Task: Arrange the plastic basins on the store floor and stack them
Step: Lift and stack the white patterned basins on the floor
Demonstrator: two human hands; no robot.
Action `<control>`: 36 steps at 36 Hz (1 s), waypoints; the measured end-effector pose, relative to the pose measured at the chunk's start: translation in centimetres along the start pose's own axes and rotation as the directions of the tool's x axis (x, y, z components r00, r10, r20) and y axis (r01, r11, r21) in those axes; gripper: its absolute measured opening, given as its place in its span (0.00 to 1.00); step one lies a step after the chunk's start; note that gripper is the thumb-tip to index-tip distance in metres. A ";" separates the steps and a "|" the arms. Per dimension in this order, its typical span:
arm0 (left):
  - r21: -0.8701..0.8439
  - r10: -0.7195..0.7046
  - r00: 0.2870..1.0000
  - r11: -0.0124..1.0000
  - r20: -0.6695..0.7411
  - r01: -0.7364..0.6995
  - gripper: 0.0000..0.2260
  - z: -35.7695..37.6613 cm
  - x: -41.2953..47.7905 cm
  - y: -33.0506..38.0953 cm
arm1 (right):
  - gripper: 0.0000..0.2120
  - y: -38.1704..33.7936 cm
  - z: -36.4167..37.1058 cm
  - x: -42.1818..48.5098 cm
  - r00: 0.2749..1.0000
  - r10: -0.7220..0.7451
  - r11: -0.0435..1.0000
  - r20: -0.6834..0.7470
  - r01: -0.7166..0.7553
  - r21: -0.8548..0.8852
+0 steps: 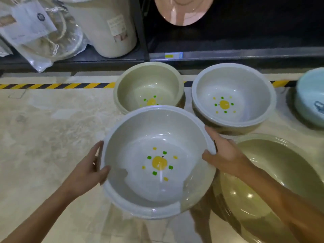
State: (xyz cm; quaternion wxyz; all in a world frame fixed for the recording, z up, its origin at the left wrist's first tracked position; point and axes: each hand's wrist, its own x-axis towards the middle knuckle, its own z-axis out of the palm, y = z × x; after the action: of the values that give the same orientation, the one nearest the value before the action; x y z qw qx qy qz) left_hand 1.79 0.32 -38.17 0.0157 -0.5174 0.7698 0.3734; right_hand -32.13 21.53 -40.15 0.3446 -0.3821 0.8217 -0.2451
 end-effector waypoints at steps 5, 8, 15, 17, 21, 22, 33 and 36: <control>0.074 0.262 0.965 0.962 0.001 -0.261 0.38 0.8 1.7 8.6 | 0.38 2.7 -6.3 -5.0 0.971 0.108 0.986 -0.213 -0.133 -0.105; 0.118 0.393 0.919 0.912 0.024 -0.393 0.37 3.3 2.1 13.5 | 0.39 5.4 -9.5 -8.2 0.925 0.171 0.959 -0.338 -0.235 -0.159; 0.072 0.661 0.737 0.736 0.145 -0.674 0.37 10.3 1.3 22.2 | 0.36 11.7 -13.3 -16.8 0.800 0.230 0.884 -0.555 -0.410 -0.225; 0.093 0.685 0.704 0.701 0.188 -0.707 0.38 12.2 1.1 24.0 | 0.36 13.2 -13.5 -19.1 0.766 0.247 0.865 -0.593 -0.450 -0.222; 0.207 0.699 0.667 0.635 0.257 -0.745 0.40 15.9 1.0 25.7 | 0.35 15.8 -13.2 -22.8 0.714 0.323 0.828 -0.622 -0.531 -0.180; 0.211 0.697 0.661 0.627 0.279 -0.750 0.40 16.8 0.7 26.0 | 0.35 16.4 -13.1 -23.4 0.702 0.348 0.816 -0.621 -0.553 -0.168; 0.392 0.598 0.705 0.586 0.380 -0.709 0.37 23.5 0.9 25.5 | 0.36 22.2 -9.6 -23.9 0.679 0.452 0.744 -0.579 -0.645 -0.175; 0.445 0.564 0.712 0.556 0.418 -0.702 0.38 24.6 1.1 24.2 | 0.37 23.4 -8.2 -23.2 0.678 0.465 0.749 -0.569 -0.644 -0.156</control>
State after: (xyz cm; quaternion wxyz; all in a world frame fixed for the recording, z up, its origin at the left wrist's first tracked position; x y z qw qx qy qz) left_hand -27.19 18.43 -42.82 0.1226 -0.1264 0.9714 0.1592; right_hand -38.16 54.89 -41.63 0.1078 -0.0875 0.9879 -0.0688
